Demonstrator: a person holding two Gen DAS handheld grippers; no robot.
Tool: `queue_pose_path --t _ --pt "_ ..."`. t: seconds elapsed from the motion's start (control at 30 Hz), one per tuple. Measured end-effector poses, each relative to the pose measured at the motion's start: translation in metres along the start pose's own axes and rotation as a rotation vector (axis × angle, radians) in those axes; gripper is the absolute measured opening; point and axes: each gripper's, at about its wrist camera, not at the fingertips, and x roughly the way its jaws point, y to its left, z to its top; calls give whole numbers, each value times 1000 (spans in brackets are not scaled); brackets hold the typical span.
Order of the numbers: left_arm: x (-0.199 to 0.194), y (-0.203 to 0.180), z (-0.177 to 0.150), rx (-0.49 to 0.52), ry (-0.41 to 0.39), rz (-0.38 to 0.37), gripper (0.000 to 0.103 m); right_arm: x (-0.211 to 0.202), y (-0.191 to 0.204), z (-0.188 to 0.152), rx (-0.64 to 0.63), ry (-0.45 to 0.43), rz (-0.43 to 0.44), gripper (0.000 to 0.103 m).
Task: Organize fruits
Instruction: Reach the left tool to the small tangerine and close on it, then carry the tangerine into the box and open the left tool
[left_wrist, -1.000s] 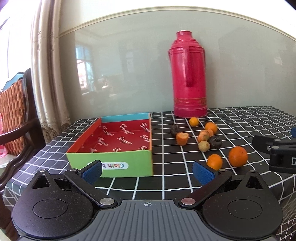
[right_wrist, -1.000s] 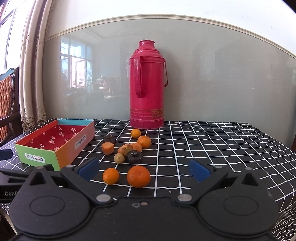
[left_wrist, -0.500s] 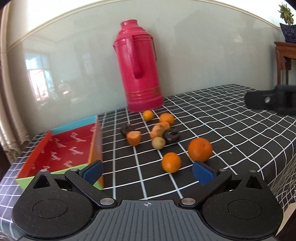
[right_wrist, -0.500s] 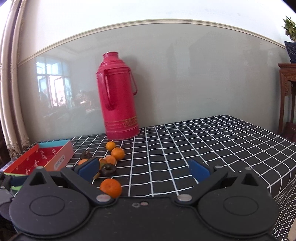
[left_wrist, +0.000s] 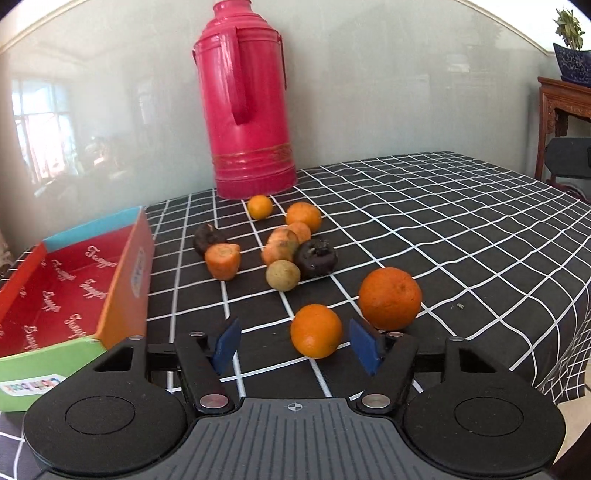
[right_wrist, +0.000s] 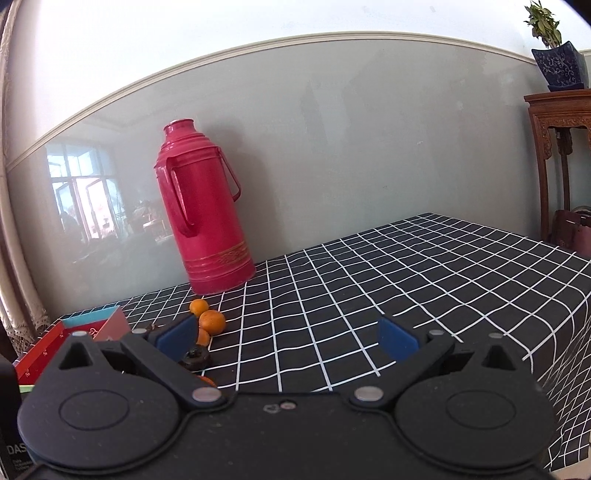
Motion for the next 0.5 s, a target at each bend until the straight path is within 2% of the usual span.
queue_pose_path --t 0.17,0.37,0.43,0.5 --pt "10 0 -2 -22 22 -28 31 4 4 0 0 7 17 97" --pt "1 -2 -2 -4 -39 15 31 9 7 -1 2 18 30 97" --pt "-7 4 2 -21 -82 59 31 9 8 -2 2 18 37 97" --pt "-18 17 6 -58 -132 132 31 11 10 -3 -2 24 42 97"
